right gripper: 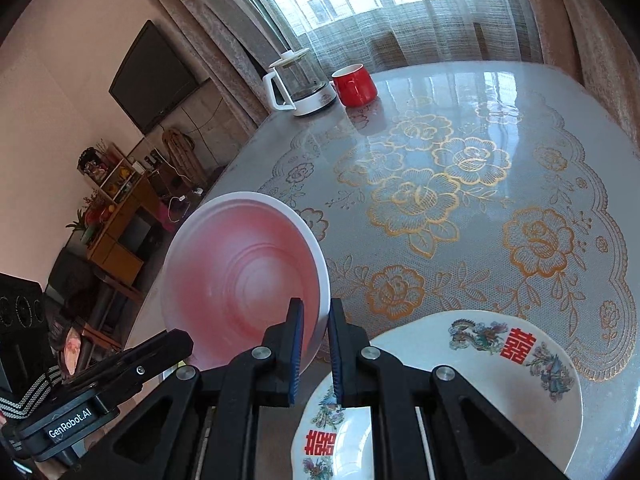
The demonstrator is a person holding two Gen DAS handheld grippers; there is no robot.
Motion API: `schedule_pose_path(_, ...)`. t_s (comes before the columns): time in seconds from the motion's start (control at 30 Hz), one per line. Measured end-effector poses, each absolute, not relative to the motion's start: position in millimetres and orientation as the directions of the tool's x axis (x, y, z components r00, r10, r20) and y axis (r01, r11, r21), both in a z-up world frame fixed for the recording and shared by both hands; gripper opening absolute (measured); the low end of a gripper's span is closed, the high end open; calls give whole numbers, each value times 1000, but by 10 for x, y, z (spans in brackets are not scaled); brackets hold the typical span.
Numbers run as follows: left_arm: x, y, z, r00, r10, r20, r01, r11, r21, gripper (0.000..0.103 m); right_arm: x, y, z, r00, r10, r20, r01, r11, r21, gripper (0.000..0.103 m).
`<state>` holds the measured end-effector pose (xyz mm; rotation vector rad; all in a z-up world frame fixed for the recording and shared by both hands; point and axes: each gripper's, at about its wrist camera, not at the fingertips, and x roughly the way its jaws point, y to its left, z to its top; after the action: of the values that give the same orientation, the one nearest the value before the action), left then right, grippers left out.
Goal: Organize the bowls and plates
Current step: 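Carry the red bowl with both grippers over the steel bowl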
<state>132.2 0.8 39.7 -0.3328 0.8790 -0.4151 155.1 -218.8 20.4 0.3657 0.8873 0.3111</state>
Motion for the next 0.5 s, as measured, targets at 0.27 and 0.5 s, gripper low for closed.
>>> schedule_pose_path(0.27, 1125, 447, 431, 601, -478, -641, 173, 861, -479, 11, 1424, -1817, 271, 581, 463, -669, -180, 875, 450, 12)
schedule_pose_path(0.5, 986, 724, 432, 627, -471, -620, 140, 852, -505, 11, 1283, -1545, 330, 579, 516, -632, -249, 849, 465, 12)
